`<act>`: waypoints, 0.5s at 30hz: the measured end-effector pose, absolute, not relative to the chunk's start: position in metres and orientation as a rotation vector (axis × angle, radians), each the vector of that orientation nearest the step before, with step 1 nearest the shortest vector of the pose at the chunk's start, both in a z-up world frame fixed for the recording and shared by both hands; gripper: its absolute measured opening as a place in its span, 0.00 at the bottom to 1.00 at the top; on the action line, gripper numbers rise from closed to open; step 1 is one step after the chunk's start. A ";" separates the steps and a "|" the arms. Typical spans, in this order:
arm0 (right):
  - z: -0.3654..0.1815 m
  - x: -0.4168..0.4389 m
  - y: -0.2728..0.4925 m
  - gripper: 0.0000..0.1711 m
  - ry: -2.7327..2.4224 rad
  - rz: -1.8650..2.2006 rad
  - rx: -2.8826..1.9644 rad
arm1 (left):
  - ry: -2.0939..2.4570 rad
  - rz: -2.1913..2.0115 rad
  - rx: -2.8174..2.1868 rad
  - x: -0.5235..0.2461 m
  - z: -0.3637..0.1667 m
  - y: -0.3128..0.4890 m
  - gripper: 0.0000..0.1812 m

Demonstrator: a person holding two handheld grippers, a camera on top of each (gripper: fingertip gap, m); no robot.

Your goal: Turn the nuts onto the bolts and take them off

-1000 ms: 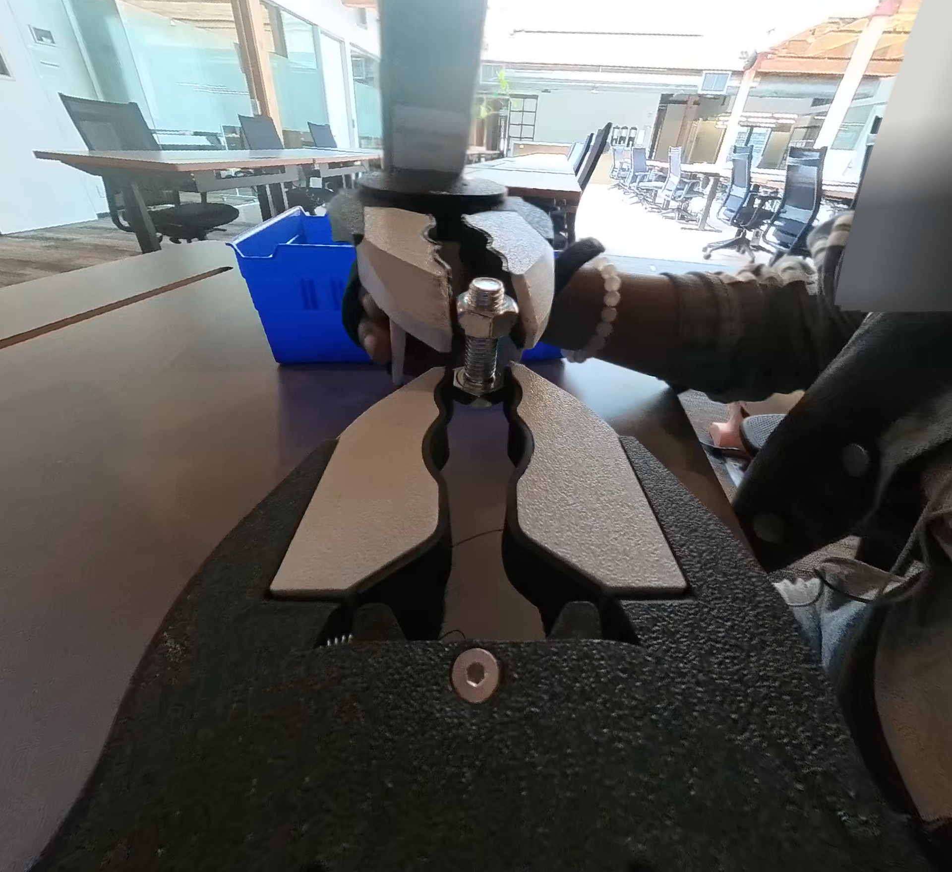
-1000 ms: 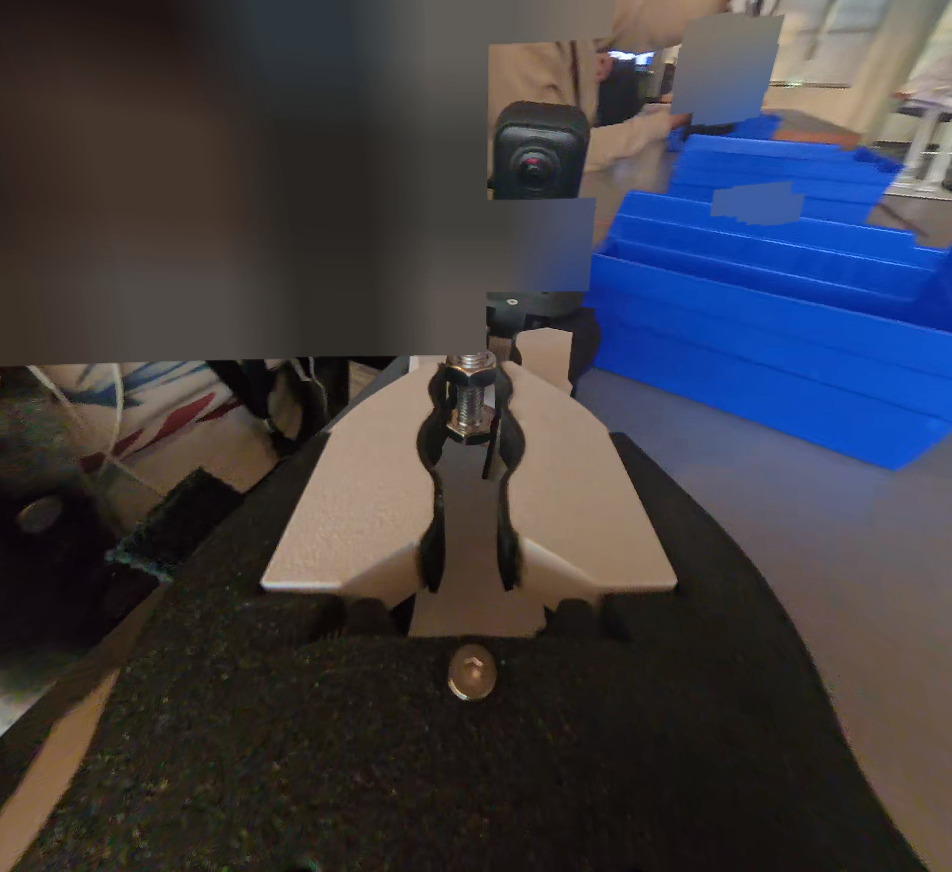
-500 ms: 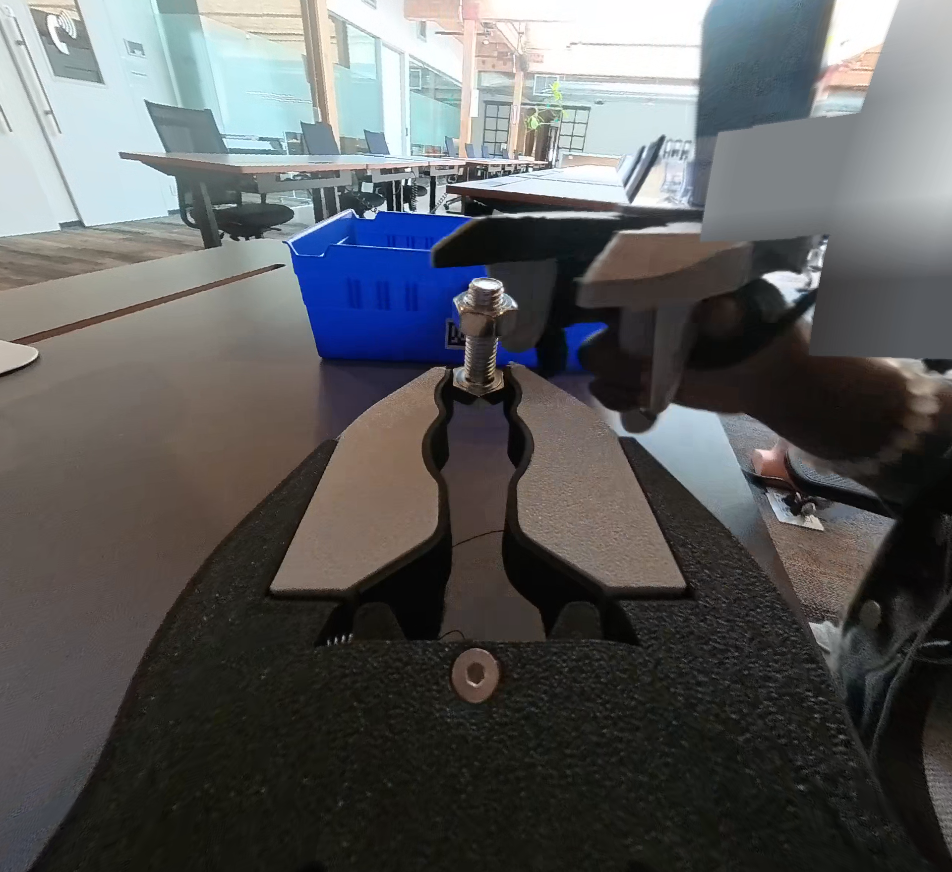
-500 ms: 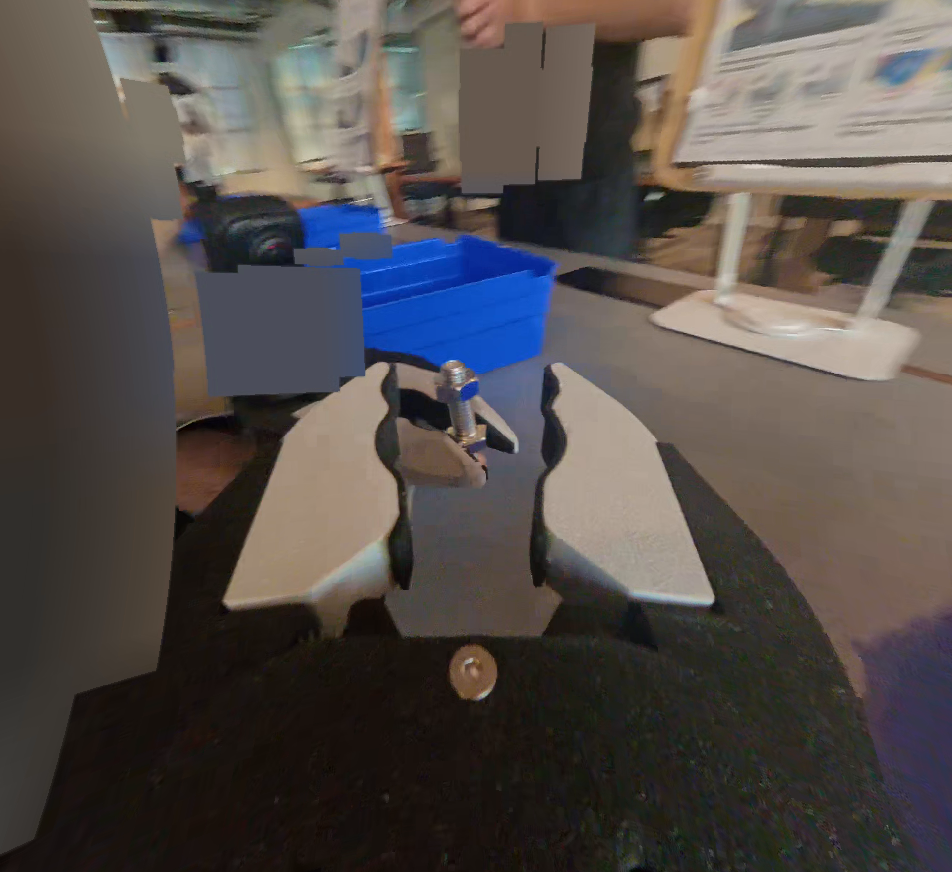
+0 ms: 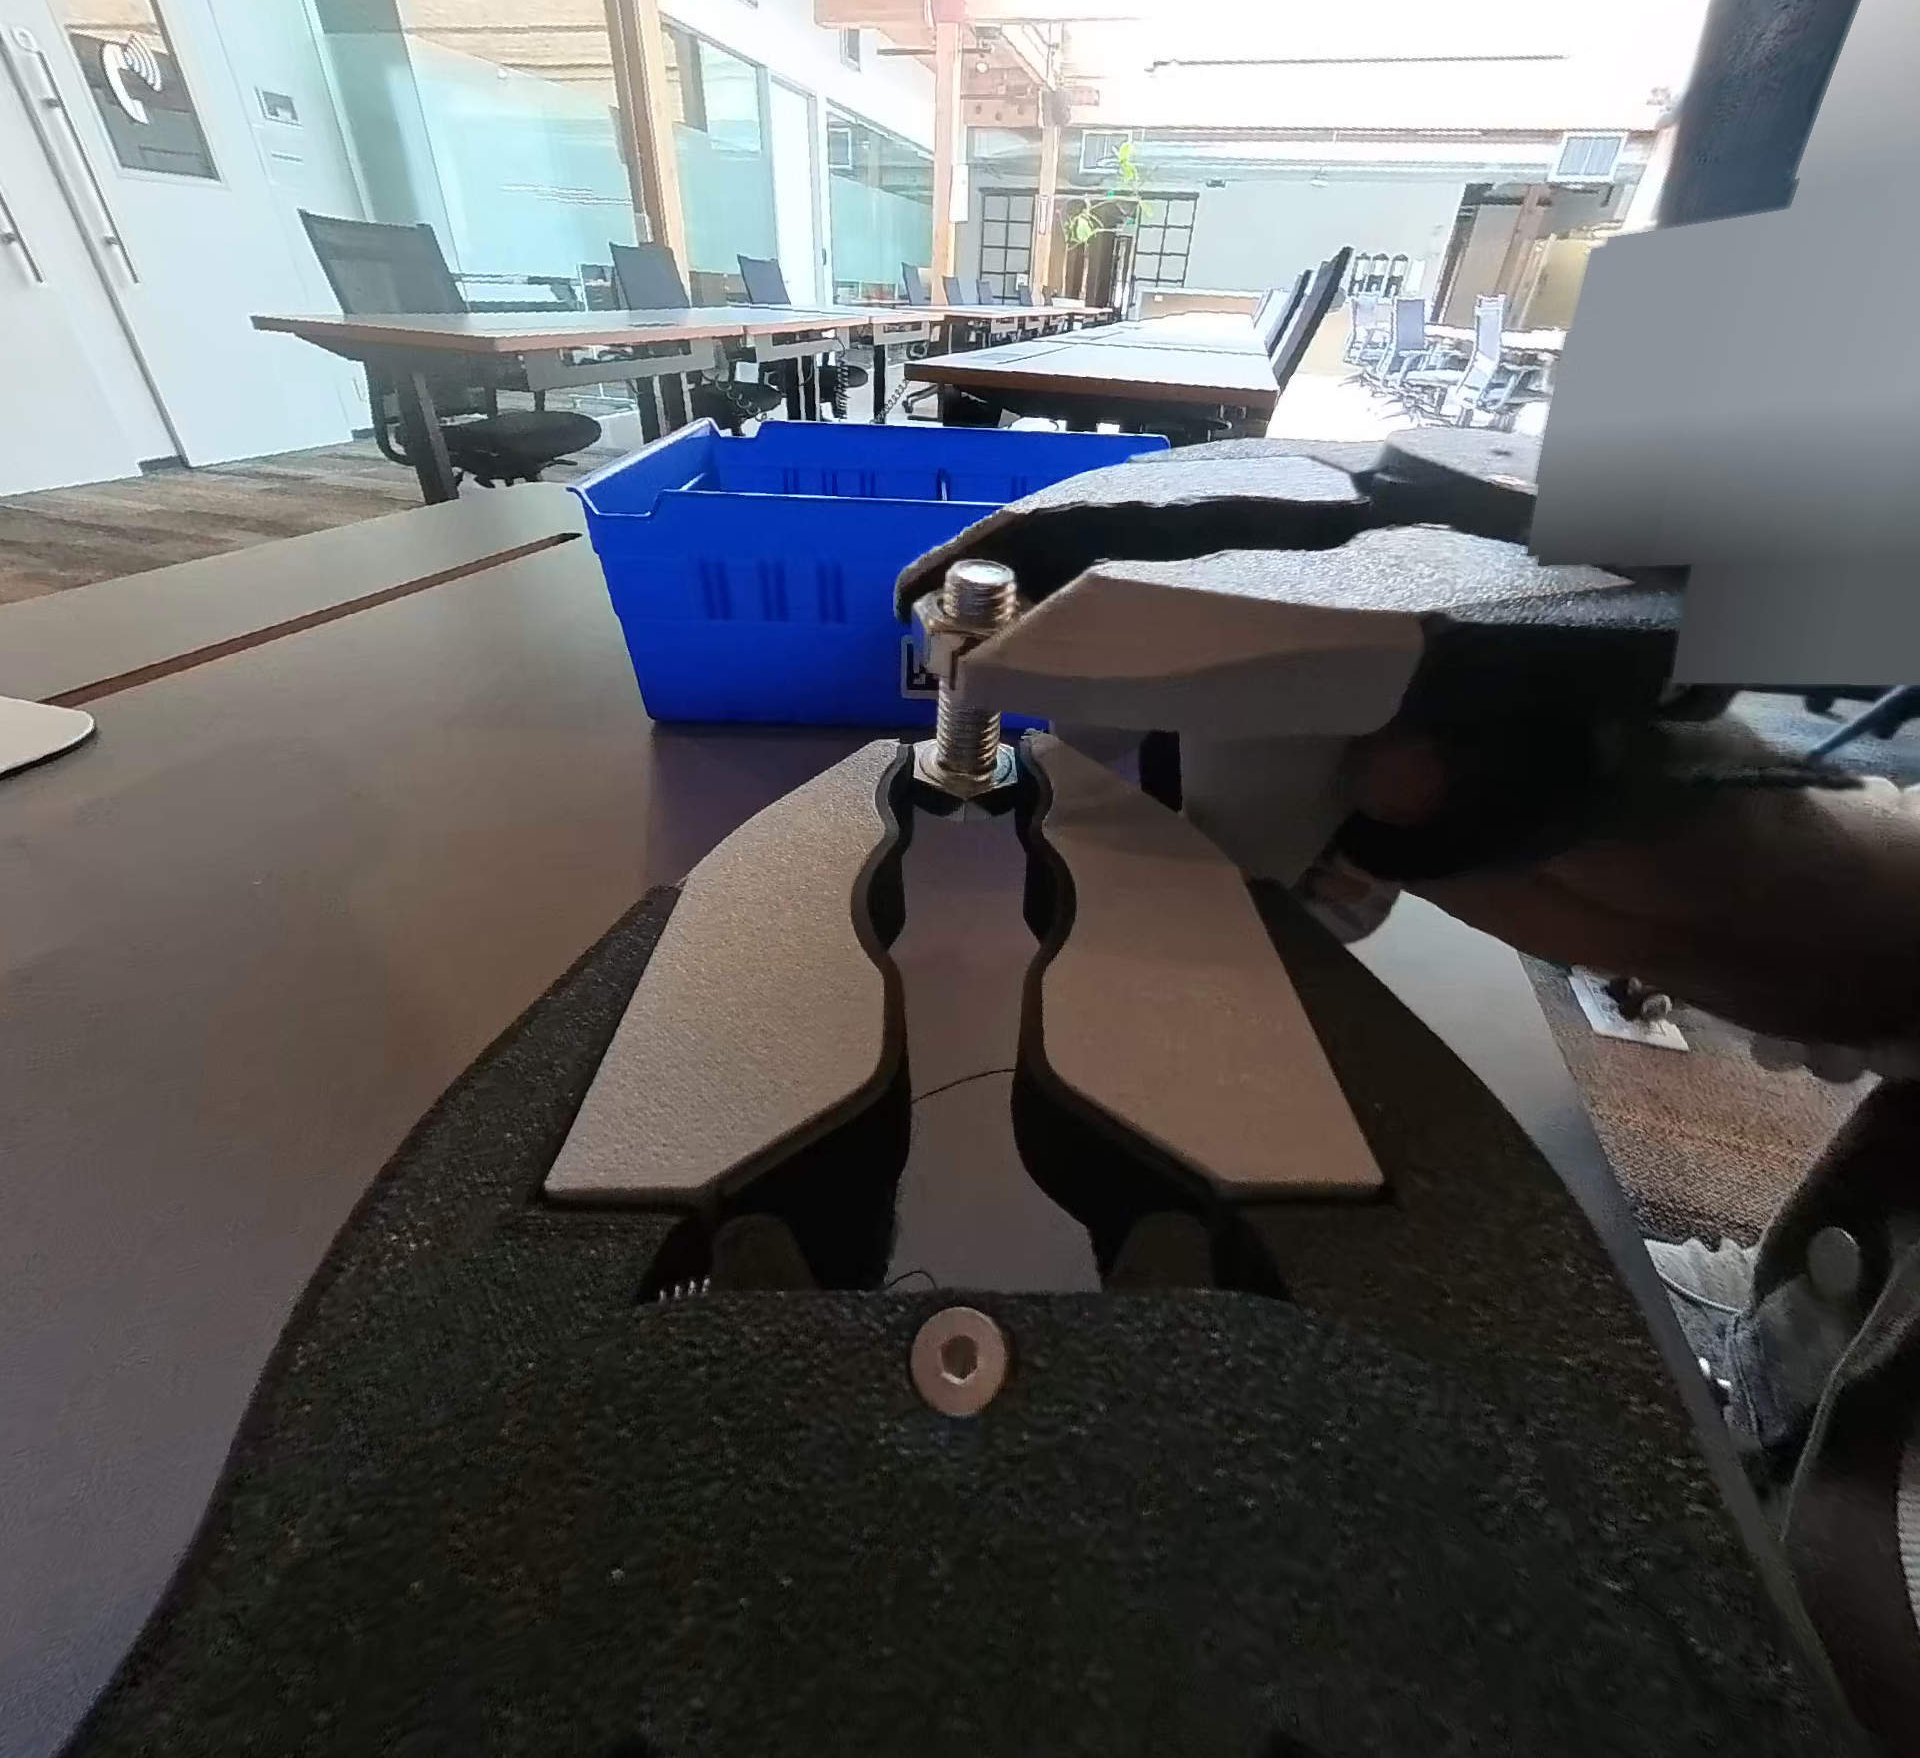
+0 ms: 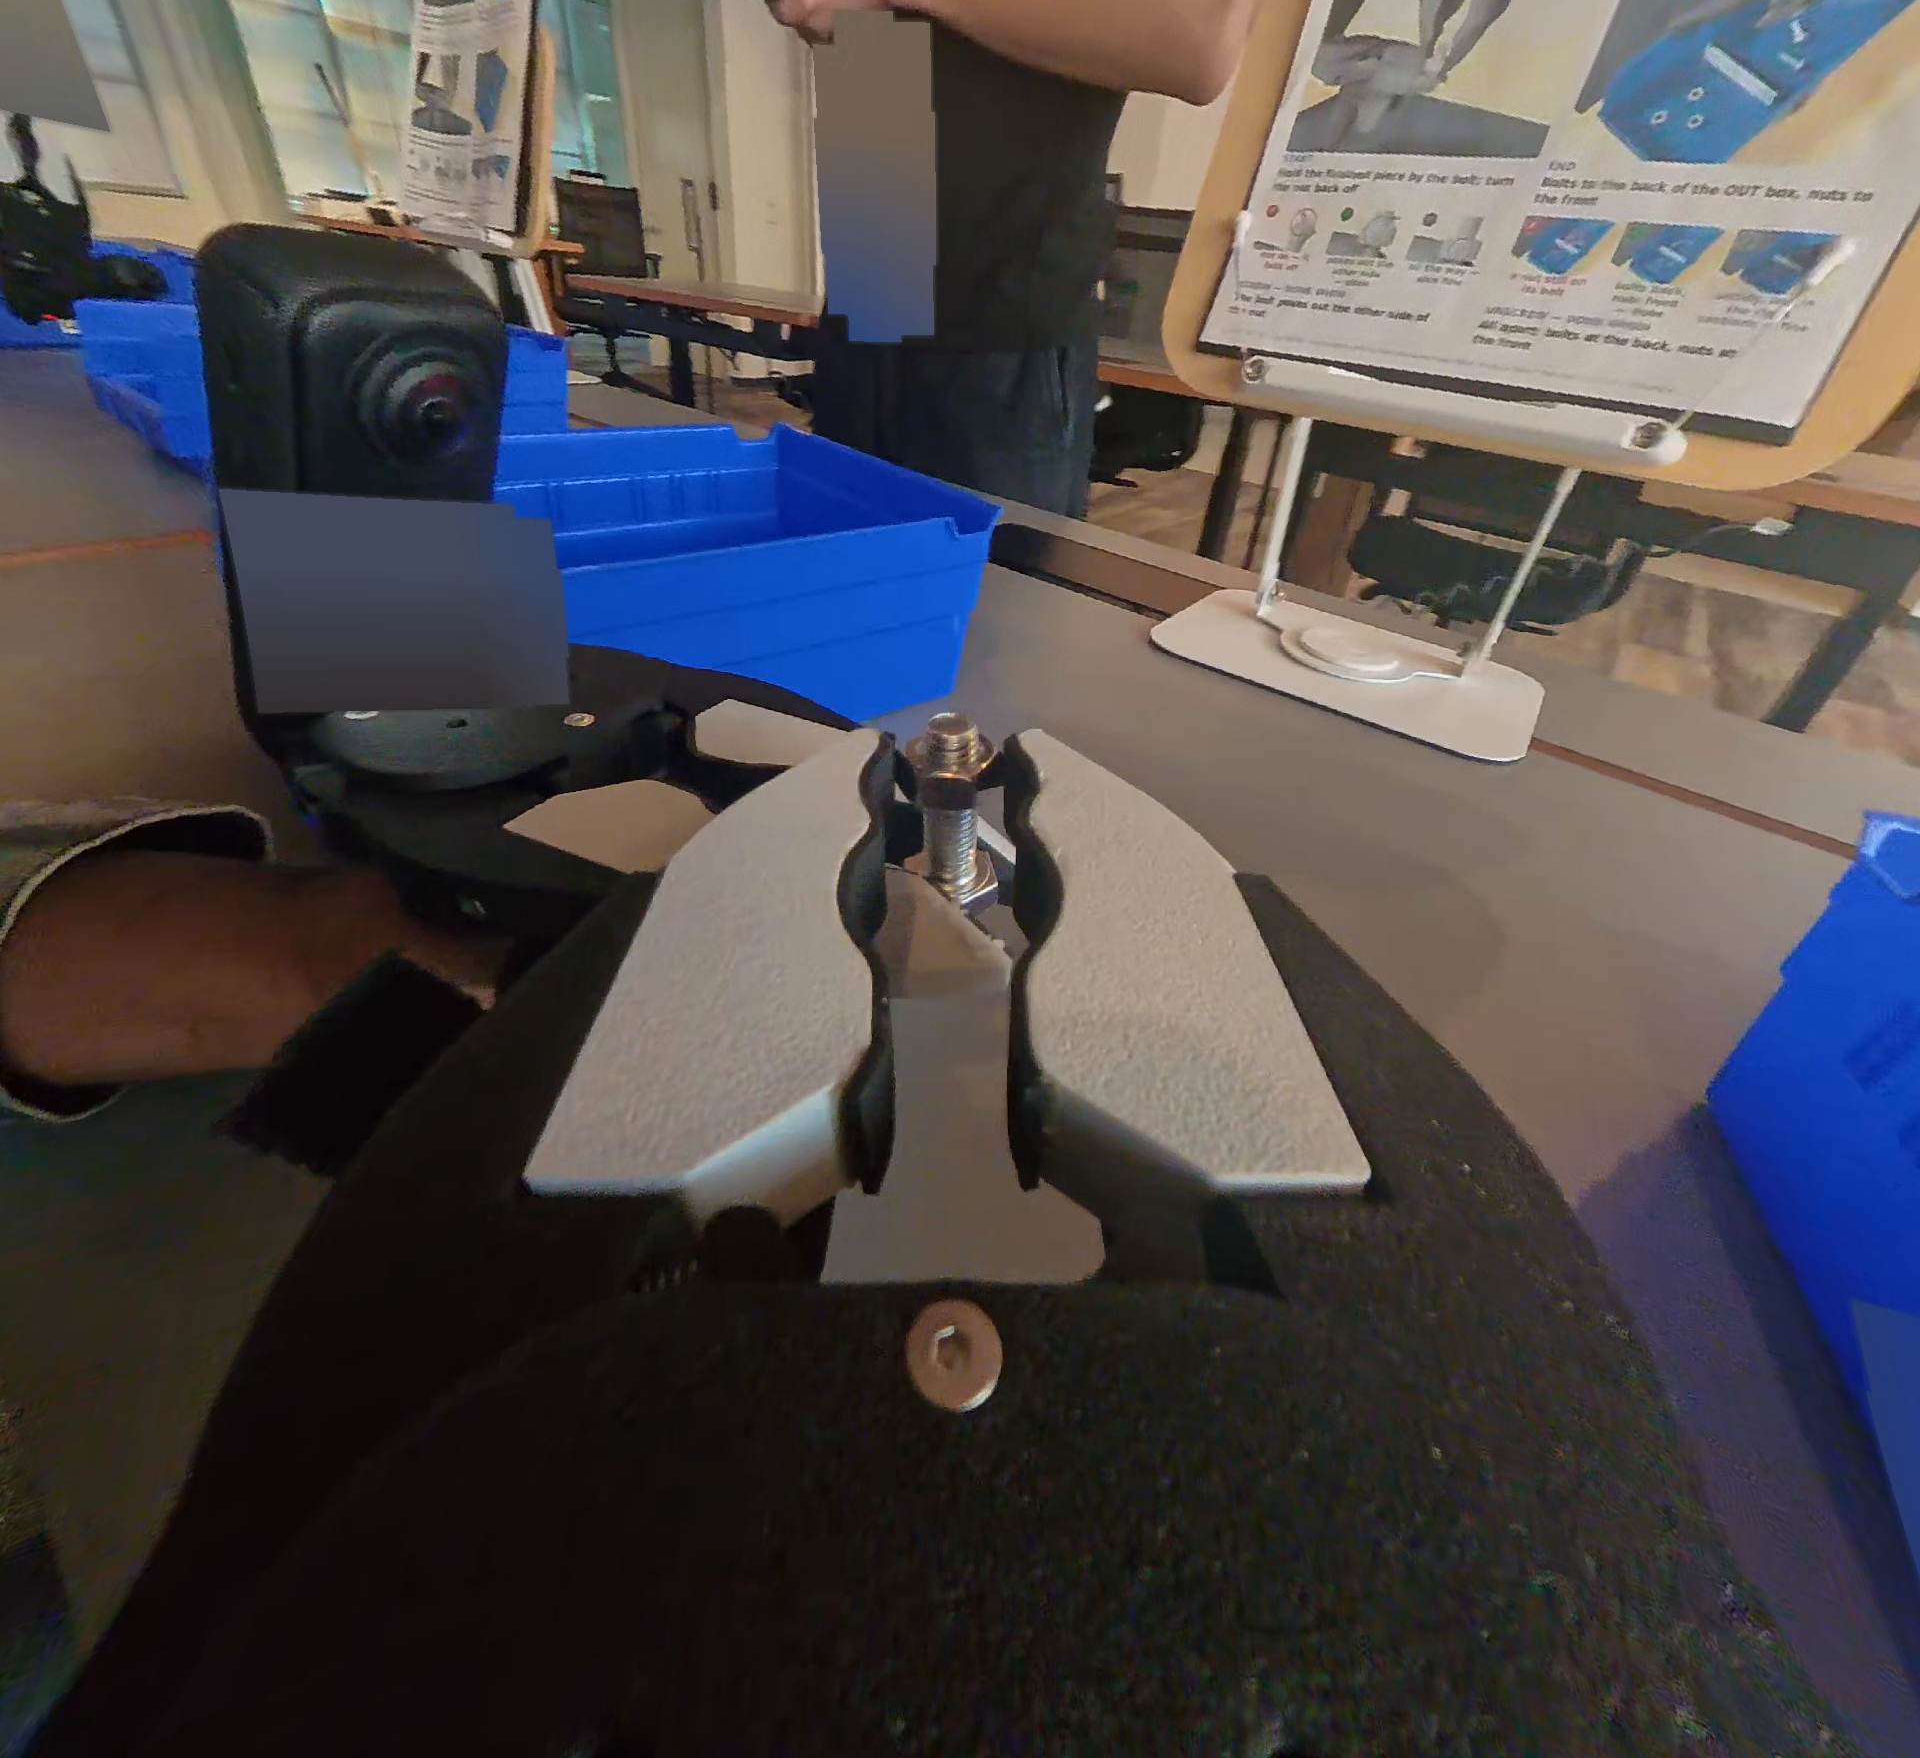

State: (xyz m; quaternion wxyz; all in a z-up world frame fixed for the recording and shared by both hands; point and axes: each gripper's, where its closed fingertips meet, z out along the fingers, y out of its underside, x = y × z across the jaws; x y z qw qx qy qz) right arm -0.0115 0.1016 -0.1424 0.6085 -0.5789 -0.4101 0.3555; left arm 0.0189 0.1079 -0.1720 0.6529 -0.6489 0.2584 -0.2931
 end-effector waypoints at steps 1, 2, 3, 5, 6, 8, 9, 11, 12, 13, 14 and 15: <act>-0.143 -0.011 0.101 0.11 -0.965 0.841 -1.329 | 0.590 -0.667 -1.472 0.020 -0.172 0.108 0.10; -0.143 -0.011 0.101 0.11 -0.991 0.864 -1.316 | 0.593 -0.669 -1.472 0.020 -0.172 0.108 0.10; -0.143 -0.011 0.100 0.11 -1.027 0.889 -1.297 | 0.595 -0.672 -1.471 0.020 -0.172 0.107 0.10; -0.142 -0.012 0.098 0.11 -1.119 0.954 -1.246 | 0.596 -0.683 -1.465 0.021 -0.171 0.106 0.10; -0.142 -0.013 0.097 0.11 -1.173 0.994 -1.219 | 0.597 -0.686 -1.464 0.021 -0.171 0.106 0.10; -0.143 -0.013 0.095 0.11 -1.281 1.095 -1.161 | 0.598 -0.691 -1.463 0.020 -0.171 0.106 0.10; -0.143 -0.013 0.093 0.11 -1.334 1.155 -1.131 | 0.601 -0.694 -1.462 0.021 -0.171 0.105 0.10; -0.143 -0.011 0.091 0.11 -1.440 1.269 -1.054 | 0.611 -0.696 -1.459 0.022 -0.171 0.105 0.10; -0.144 -0.010 0.089 0.11 -1.492 1.320 -1.009 | 0.619 -0.694 -1.459 0.022 -0.172 0.104 0.10; -0.144 -0.009 0.087 0.11 -1.542 1.366 -0.961 | 0.628 -0.693 -1.458 0.023 -0.172 0.103 0.10; -0.144 -0.008 0.086 0.11 -1.589 1.408 -0.913 | 0.635 -0.693 -1.458 0.024 -0.172 0.103 0.10; -0.145 -0.008 0.085 0.11 -1.632 1.448 -0.871 | 0.639 -0.693 -1.457 0.025 -0.172 0.103 0.10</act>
